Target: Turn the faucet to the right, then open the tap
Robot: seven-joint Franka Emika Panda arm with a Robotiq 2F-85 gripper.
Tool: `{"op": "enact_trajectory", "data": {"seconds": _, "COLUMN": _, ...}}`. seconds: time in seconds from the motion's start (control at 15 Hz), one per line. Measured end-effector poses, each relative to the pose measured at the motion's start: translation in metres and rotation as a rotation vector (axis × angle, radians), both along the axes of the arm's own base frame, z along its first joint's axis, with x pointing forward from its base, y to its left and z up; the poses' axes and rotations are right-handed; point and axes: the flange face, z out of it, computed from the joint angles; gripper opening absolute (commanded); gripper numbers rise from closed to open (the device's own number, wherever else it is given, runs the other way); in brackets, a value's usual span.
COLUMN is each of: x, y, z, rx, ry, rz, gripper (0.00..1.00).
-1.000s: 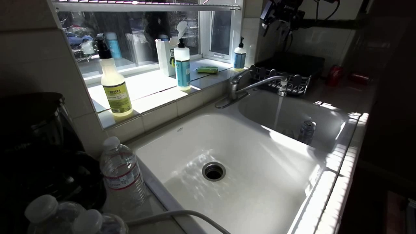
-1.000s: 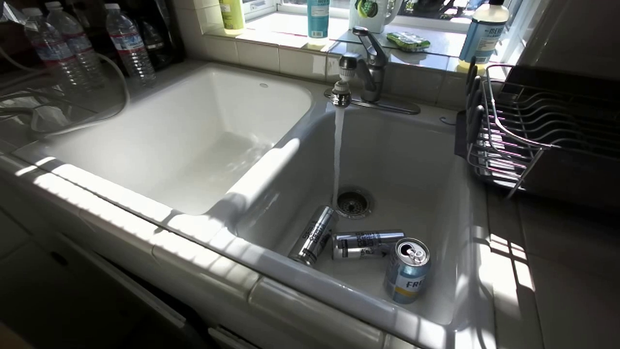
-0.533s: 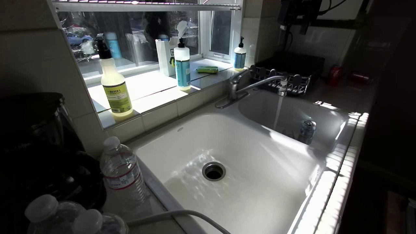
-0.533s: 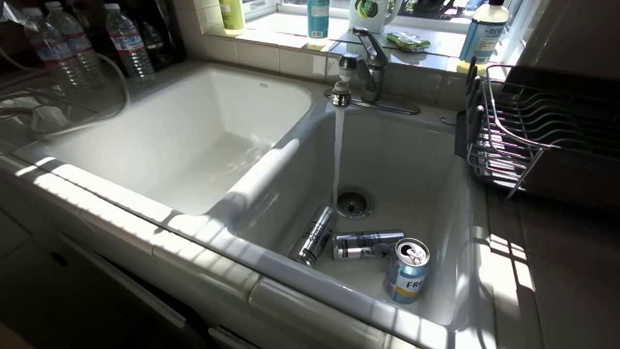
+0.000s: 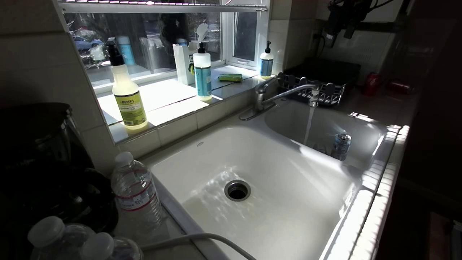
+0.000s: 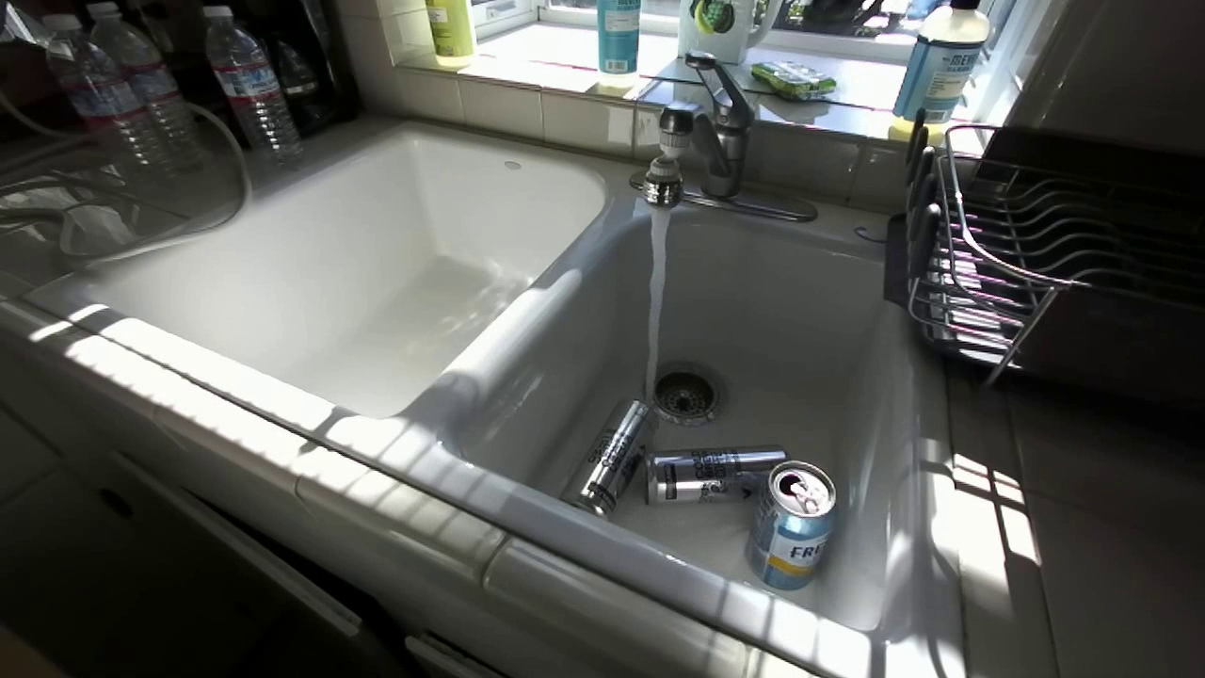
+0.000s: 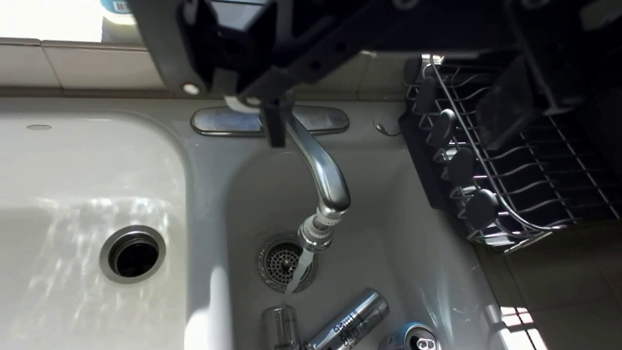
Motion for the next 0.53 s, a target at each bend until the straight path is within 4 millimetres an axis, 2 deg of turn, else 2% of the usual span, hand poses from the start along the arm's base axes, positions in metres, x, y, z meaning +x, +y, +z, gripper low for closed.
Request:
{"op": "enact_trajectory", "data": {"seconds": 0.27, "x": -0.018, "y": 0.006, "z": -0.011, "rx": 0.010, "ry": -0.107, "rz": -0.024, "gripper": 1.00}}
{"op": "enact_trajectory", "data": {"seconds": 0.53, "x": -0.034, "y": 0.000, "z": -0.029, "rx": 0.039, "ry": -0.110, "rz": -0.130, "gripper": 1.00}}
